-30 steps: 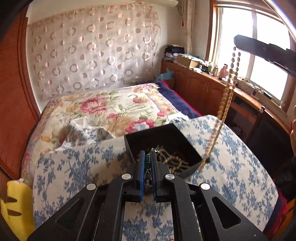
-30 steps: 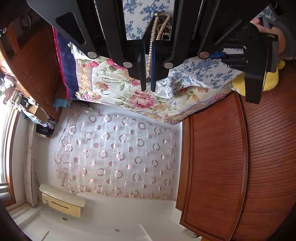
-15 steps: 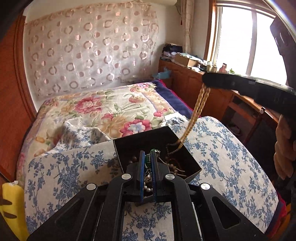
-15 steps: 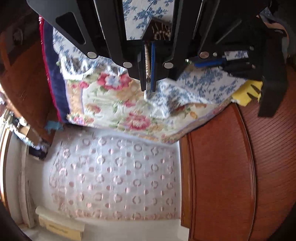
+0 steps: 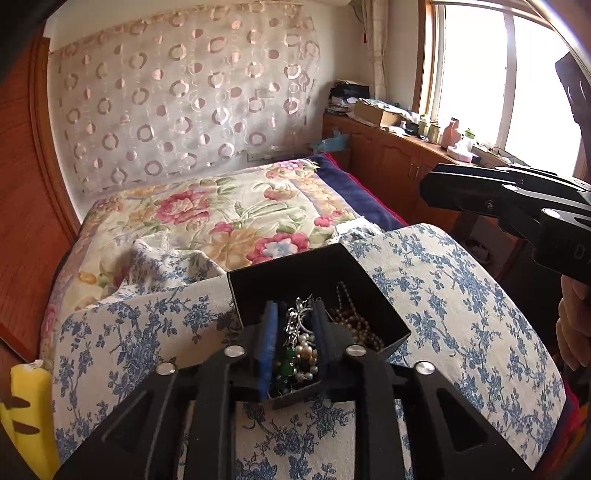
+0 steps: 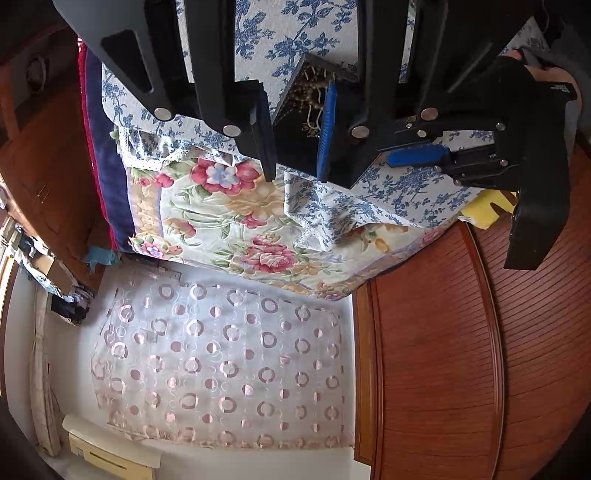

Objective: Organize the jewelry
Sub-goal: 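Open both tools over the box and return them to the bangles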

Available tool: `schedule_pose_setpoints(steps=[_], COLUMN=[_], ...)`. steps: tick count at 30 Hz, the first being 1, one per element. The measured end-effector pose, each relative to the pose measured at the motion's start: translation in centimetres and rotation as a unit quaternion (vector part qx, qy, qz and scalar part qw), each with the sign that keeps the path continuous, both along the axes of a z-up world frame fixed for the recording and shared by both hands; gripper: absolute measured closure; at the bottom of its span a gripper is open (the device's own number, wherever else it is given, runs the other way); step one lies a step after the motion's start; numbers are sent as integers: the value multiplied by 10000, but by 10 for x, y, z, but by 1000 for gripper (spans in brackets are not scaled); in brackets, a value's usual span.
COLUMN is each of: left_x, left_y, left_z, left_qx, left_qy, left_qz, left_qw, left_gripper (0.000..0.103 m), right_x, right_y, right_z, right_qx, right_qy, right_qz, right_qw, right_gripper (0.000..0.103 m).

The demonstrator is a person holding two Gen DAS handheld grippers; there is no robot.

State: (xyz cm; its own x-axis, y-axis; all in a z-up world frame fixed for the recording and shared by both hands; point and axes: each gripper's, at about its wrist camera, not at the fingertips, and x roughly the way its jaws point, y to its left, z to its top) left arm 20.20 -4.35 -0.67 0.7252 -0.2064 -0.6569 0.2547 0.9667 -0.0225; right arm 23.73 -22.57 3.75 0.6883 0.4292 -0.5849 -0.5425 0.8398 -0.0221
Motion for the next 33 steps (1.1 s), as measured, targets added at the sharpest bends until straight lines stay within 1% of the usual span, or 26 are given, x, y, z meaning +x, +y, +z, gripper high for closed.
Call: schedule_pose_setpoints(steps=[4,5,10,11,13,17,19,21,24,28,31,33], left_x=[-20,-25,-56,-61,-72,-92,-101,-108,-119,-131,-137,-139], left_y=[8,10,22,25,30,38,42,46,48,49,52,52], left_z=[-3,-4,-14,-16,-21,-31,-36,-41,-49,-57,-62,-65], left_qx=[-33,-31,-29,-43,-54,-94,-136,-177,-211,-206,-269,-275], left_qy=[-1,3,24,48,74,126,146,177,253,297,368,408], left_qz=[-18,-16,-14,-8,30,89,136,192,155,197,210,196], left_qw=[10000,10000,10000,10000,10000,9998,9997,9995,9993,9992,9987,9986], left_gripper=[75,71,60,56,53,37,32,21,15,14,14,14], right_x=[-21,-27,-66,-73,-86,-107,-116,-124,-131,-137,-138,-137], right_y=[-7,-8,-9,-8,-5,6,13,18,24,27,26,27], right_z=[-11,-16,-50,-57,-73,-98,-108,-116,-126,-136,-140,-141], right_qx=[47,54,-2,-15,-84,-253,-300,-374,-475,-672,-703,-773], right_qy=[70,105,348,410,584,867,987,1069,1188,1248,1329,1333], right_qz=[111,146,407,464,574,803,932,1014,1072,1019,971,909], right_qw=[9999,9998,9986,9981,9966,9927,9903,9884,9860,9846,9838,9839], right_gripper=[78,78,78,78,78,78,78,78,79,81,82,89])
